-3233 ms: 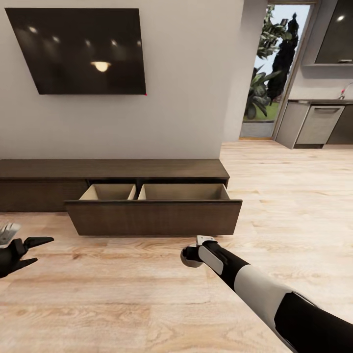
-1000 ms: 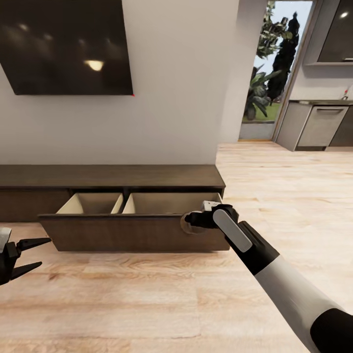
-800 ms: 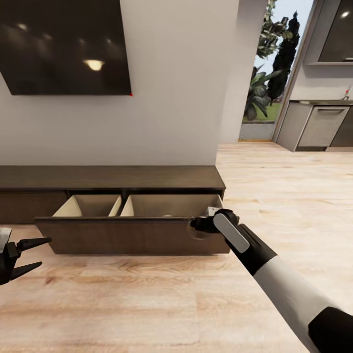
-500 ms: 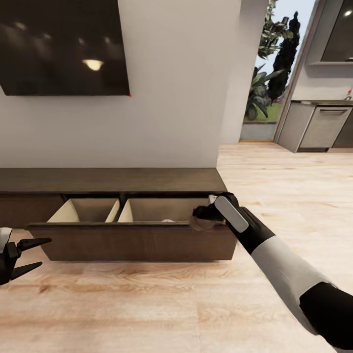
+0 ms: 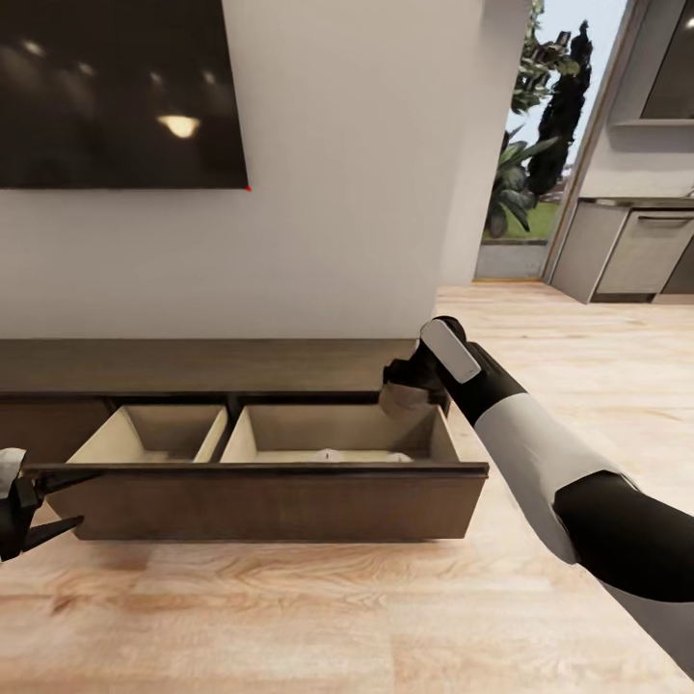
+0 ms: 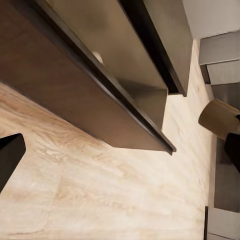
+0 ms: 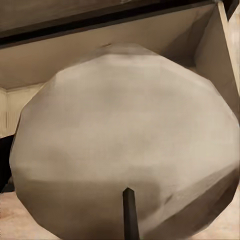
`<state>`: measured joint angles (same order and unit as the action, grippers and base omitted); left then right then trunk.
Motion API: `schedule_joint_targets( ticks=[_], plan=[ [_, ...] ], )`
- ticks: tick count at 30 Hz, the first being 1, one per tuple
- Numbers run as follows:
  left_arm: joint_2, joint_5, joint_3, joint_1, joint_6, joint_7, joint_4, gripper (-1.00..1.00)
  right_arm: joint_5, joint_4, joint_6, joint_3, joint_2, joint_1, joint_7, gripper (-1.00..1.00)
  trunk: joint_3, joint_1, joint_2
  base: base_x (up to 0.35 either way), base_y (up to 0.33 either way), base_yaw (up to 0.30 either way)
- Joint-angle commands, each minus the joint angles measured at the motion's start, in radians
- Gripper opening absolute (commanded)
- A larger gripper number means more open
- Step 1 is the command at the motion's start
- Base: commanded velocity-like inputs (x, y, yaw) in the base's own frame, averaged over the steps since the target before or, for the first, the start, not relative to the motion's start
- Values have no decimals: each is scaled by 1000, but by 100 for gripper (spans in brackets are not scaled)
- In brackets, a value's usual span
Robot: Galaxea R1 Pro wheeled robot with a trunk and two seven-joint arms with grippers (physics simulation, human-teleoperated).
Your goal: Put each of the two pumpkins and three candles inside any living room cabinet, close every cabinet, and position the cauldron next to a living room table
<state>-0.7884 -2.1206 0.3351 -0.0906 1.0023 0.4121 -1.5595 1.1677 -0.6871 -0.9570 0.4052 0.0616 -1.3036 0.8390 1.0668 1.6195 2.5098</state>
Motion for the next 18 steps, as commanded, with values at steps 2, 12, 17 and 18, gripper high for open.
schedule_joint_targets(
  ticks=[2,12,17,18],
  plan=[
    [0,-10,1,-1,2,10,0,100,13,5,4,3,6,-5,12,-100,1,0,0,249,0,0],
    [0,-10,1,-1,2,10,2,100,13,17,6,7,20,-8,12,-100,1,0,0,134,58,0],
    [0,-10,1,-1,2,10,3,100,13,17,6,7,20,-8,12,-100,1,0,0,7,262,0],
    [0,-10,1,0,2,10,3,100,13,18,6,7,20,-8,12,-100,1,0,0,2,259,0]
  ],
)
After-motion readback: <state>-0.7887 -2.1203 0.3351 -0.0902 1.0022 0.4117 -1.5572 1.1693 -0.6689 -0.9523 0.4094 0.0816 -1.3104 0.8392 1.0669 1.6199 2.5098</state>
